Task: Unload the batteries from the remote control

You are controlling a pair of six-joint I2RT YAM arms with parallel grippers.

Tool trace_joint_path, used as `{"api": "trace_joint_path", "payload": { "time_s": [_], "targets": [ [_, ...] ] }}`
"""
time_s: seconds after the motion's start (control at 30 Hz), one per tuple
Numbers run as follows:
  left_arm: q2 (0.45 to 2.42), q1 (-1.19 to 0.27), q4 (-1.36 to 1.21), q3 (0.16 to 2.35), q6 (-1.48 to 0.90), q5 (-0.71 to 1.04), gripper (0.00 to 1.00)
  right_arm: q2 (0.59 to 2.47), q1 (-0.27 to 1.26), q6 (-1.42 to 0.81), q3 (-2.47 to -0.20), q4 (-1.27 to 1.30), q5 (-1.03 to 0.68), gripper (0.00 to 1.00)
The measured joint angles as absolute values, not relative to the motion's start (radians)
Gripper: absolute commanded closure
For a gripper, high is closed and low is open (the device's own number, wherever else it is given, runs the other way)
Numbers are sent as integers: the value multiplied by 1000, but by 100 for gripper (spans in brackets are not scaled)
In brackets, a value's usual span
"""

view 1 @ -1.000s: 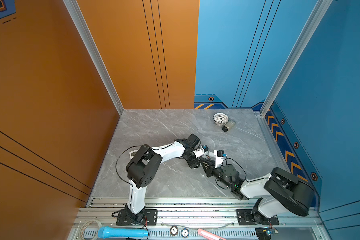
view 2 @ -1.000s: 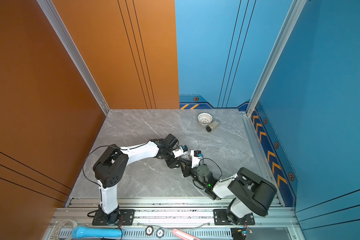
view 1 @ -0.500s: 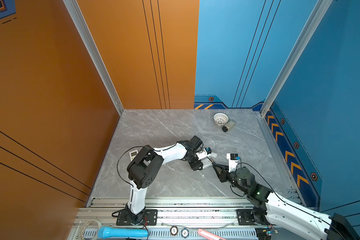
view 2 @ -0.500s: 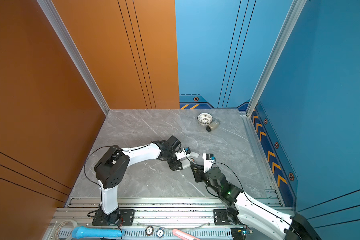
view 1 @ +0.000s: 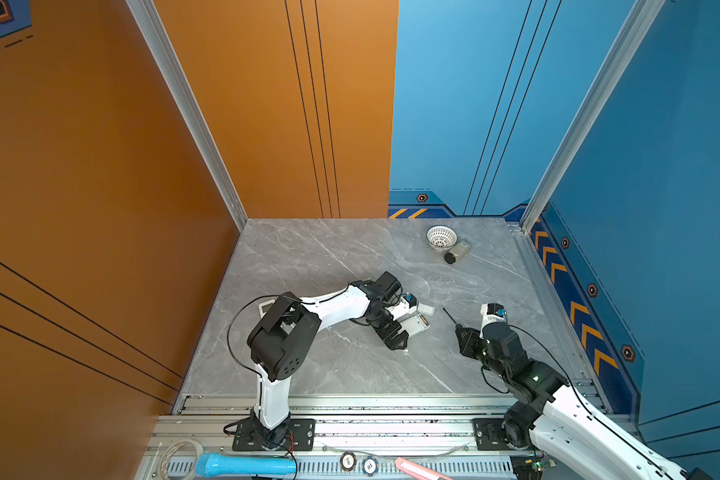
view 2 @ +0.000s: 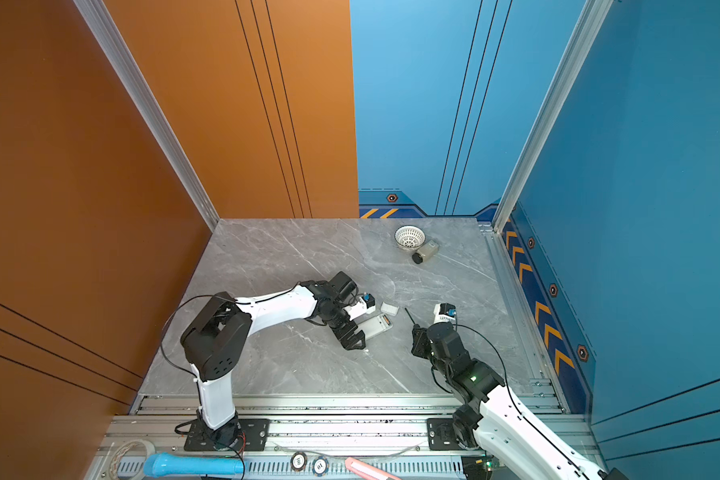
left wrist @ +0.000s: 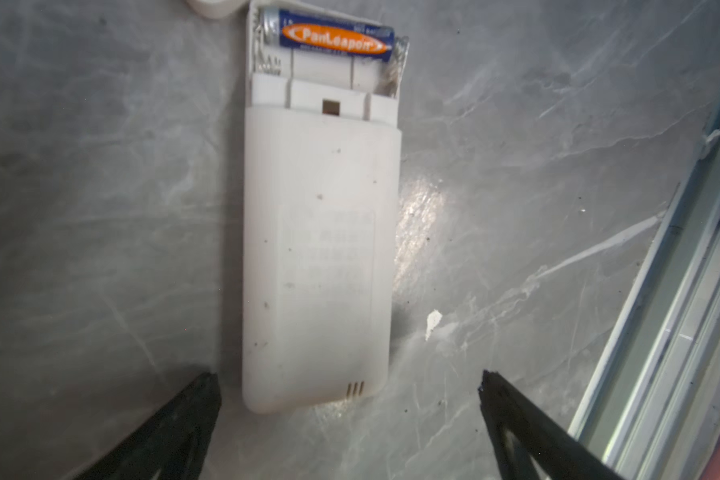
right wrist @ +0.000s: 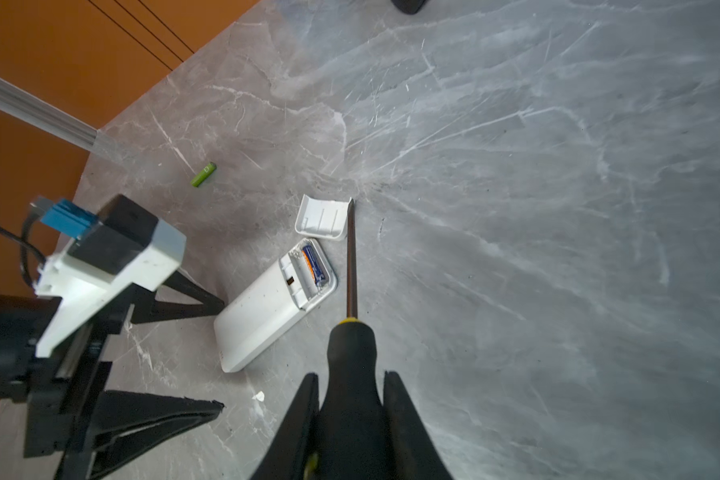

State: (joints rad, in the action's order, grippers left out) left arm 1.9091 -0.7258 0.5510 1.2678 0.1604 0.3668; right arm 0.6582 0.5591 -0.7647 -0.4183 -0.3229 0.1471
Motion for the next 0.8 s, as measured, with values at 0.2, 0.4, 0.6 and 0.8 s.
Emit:
{"api": "trace_joint_path", "payload": {
  "time_s": [0.2, 0.4, 0.6, 0.8],
  "targets": [
    [1808, -650, 551, 1277, 57, 383, 2, 718, 498, -767, -551, -390, 154, 100],
    [1752, -537, 562, 1429, -98, 337, 2, 775, 482, -769, -603, -433, 133, 100],
    [1824, -454, 600, 1595, -175, 235, 12, 779, 485, -800, -603, -454, 118, 100],
    [1948, -487, 665, 1661, -201, 184, 52, 797, 541, -859, -626, -522, 135, 100]
  ]
}}
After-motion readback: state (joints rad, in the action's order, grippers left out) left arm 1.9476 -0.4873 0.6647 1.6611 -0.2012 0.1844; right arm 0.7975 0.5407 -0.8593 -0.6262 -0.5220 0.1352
